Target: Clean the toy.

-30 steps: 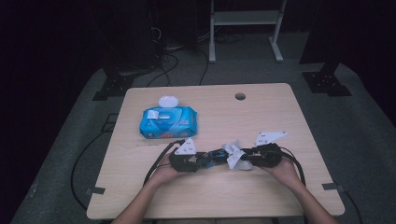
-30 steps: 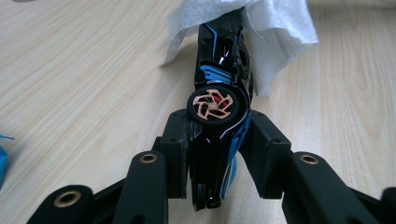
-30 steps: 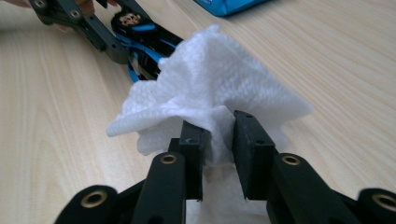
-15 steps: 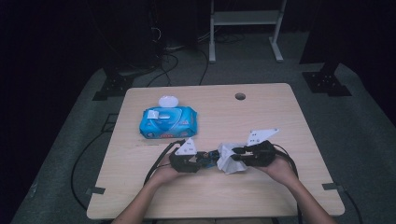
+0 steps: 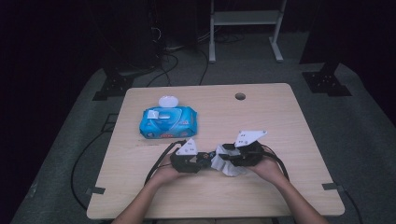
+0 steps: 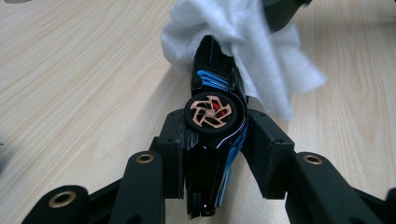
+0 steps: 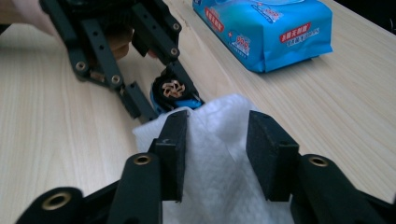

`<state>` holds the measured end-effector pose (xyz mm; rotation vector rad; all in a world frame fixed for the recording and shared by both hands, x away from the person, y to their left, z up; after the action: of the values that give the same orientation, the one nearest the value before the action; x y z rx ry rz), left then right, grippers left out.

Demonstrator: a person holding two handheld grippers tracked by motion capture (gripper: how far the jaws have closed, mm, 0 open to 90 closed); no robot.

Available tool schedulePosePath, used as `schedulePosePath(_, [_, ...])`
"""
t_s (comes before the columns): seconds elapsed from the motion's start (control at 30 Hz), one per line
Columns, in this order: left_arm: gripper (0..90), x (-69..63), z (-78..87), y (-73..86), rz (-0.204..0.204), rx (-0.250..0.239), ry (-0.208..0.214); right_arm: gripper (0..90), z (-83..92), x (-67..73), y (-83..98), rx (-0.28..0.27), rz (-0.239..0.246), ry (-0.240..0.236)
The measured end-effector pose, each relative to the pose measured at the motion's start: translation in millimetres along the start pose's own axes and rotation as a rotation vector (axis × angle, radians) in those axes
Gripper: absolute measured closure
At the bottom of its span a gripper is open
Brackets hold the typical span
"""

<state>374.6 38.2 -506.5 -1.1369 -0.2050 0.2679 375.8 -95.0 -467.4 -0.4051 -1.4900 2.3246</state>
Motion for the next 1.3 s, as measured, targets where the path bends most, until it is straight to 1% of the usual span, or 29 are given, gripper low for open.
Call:
schedulePosePath(0.03, [60.8,0.0,0.0,0.0,0.0,0.0,0.0,59.0,0.0,0.0,0.0,0.0,0.0,0.0])
schedulePosePath(0.07, [60.8,0.3,0.2,0.1,0.002,-0.001,0.0,61.9,-2.7,0.2,-0.2,-0.004,-0.008,-0.004])
schedulePosePath(0.1, [61.4,0.5,0.4,0.3,0.004,-0.002,-0.001,66.4,-7.8,1.4,-0.3,-0.002,-0.028,-0.015])
schedulePosePath(0.17, [62.2,1.8,0.7,0.6,0.004,0.002,-0.016,74.5,-12.0,1.5,0.8,0.007,-0.027,-0.005])
schedulePosePath(0.2, [63.4,3.1,2.4,0.8,0.016,0.003,-0.015,84.3,-12.3,-0.8,0.2,0.001,-0.052,0.004])
schedulePosePath(0.23, [63.9,3.1,2.4,0.8,0.016,0.003,-0.015,84.3,-12.3,-0.8,0.2,0.001,-0.052,0.004])
schedulePosePath(0.33, [64.9,2.5,3.6,1.2,0.025,-0.004,-0.012,87.4,-7.9,-7.7,2.2,0.003,-0.101,0.011])
schedulePosePath(0.37, [66.2,2.0,3.3,1.1,0.022,-0.004,-0.008,87.8,-7.2,-8.7,1.9,0.009,-0.117,0.017])
schedulePosePath(0.4, [66.5,1.3,2.4,1.0,0.006,0.001,-0.011,87.8,-7.7,-8.3,1.3,0.011,-0.113,0.021])
schedulePosePath(0.47, [66.7,1.2,1.9,0.8,0.001,0.0,-0.012,87.8,-9.3,-7.0,-0.1,0.009,-0.114,0.02])
schedulePosePath(0.53, [66.7,1.3,1.6,0.7,0.001,-0.001,-0.013,87.8,-16.4,-2.0,-5.0,-0.003,-0.12,0.008])
schedulePosePath(0.57, [66.7,1.5,1.9,1.0,0.003,0.001,-0.013,87.8,-19.5,0.3,-7.1,-0.006,-0.121,-0.004])
schedulePosePath(0.6, [66.7,1.3,1.8,1.1,0.006,-0.003,-0.013,87.8,-28.2,7.6,-13.1,-0.021,-0.128,-0.036])
schedulePosePath(0.63, [66.7,1.3,1.8,1.1,0.006,-0.003,-0.013,87.8,-28.2,7.6,-13.1,-0.021,-0.128,-0.036])
schedulePosePath(0.67, [66.7,1.2,1.7,1.2,-0.001,-0.007,-0.013,87.7,-35.8,14.1,-17.7,-0.032,-0.134,-0.066])
schedulePosePath(0.7, [66.7,1.0,1.9,1.4,-0.003,-0.007,-0.013,87.7,-39.1,16.8,-18.6,-0.03,-0.137,-0.073])
schedulePosePath(0.77, [66.9,0.9,2.1,1.5,-0.01,-0.006,-0.013,87.7,-43.7,18.4,-16.6,-0.011,-0.106,-0.063])
schedulePosePath(0.87, [67.3,1.1,2.6,1.7,-0.018,-0.001,-0.015,87.5,-39.7,14.8,-13.2,-0.011,-0.101,-0.045])
schedulePosePath(0.9, [67.8,1.1,2.6,1.7,-0.018,-0.001,-0.015,87.5,-39.7,14.8,-13.2,-0.011,-0.101,-0.045])
schedulePosePath(0.93, [67.8,1.2,2.9,2.1,-0.021,0.004,-0.014,87.3,-36.3,12.1,-11.7,-0.016,-0.106,-0.03])
schedulePosePath(1.0, [70.5,0.5,2.0,2.1,-0.01,-0.003,-0.012,87.4,-24.8,3.9,-5.7,-0.012,-0.125,0.002])
schedulePosePath(1.03, [70.5,0.7,1.6,2.0,-0.01,-0.003,-0.015,87.4,-24.8,3.9,-5.7,-0.012,-0.125,0.002])
schedulePosePath(1.1, [71.6,1.6,0.6,1.6,-0.007,-0.007,-0.016,87.5,-20.9,0.7,-4.6,-0.005,-0.13,0.027])
schedulePosePath(1.13, [71.4,1.6,0.6,1.6,-0.007,-0.007,-0.016,87.5,-20.9,0.7,-4.6,-0.005,-0.13,0.027])
schedulePosePath(1.17, [71.4,1.2,0.3,1.6,0.001,-0.012,-0.005,87.5,-22.6,1.9,-5.2,-0.015,-0.154,0.012])
schedulePosePath(1.2, [65.4,1.3,-0.5,1.7,0.01,-0.01,-0.002,87.5,-24.7,3.6,-5.4,-0.019,-0.162,-0.001])
schedulePosePath(1.23, [61.8,1.7,-1.7,2.3,0.01,-0.005,-0.008,87.5,-27.0,5.5,-5.6,-0.019,-0.163,-0.007])
schedulePosePath(1.27, [61.9,1.9,-2.6,2.9,0.0,0.004,-0.009,87.6,-29.2,7.6,-6.4,-0.021,-0.163,-0.016])
schedulePosePath(1.3, [62.0,1.6,-4.0,3.0,0.005,0.005,-0.007,87.6,-31.1,9.0,-7.3,-0.024,-0.16,-0.025])
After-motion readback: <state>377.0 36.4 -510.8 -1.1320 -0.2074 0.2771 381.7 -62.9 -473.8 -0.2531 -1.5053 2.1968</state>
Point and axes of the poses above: each handheld gripper's, and its own axes: z roughly backward along the jaws, y roughly out of its underside, x roughly to its left, the point moved 8 cm from there along -z, roughly forward along the jaws, and after that the axes turned 10 degrees about -x, right-handed, at the moved point
